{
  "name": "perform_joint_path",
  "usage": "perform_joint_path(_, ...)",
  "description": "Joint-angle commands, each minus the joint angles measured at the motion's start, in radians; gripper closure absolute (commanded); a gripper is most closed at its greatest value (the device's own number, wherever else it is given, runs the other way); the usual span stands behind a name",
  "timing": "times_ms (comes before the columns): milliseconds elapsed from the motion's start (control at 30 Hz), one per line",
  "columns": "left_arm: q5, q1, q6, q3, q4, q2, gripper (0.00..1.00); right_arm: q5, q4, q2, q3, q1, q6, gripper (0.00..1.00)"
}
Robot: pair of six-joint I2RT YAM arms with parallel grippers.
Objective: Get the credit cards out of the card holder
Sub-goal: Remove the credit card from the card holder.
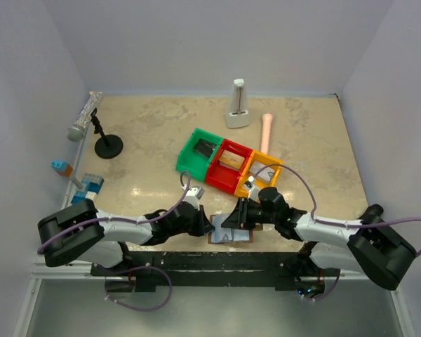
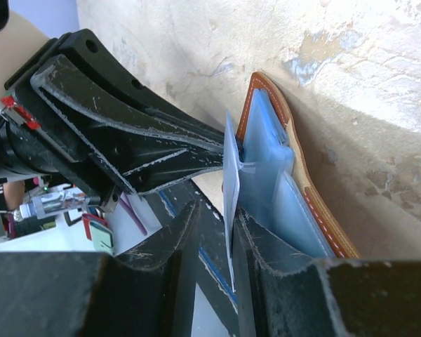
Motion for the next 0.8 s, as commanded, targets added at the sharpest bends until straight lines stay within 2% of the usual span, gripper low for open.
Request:
perform_joint_path(0,-0.032,-0.004,-0.003,-0.026,-0.126,0.018,1.00,-0.006,-0.037,-0.046,0.039,0.007,-0.032,0.73)
perform_joint_path(767,-0.045,-0.004,-0.014,-0.026,-0.143,0.024,1.00,0.032,-0.155,-0.169,0.033,0.003,-0.060,0.78)
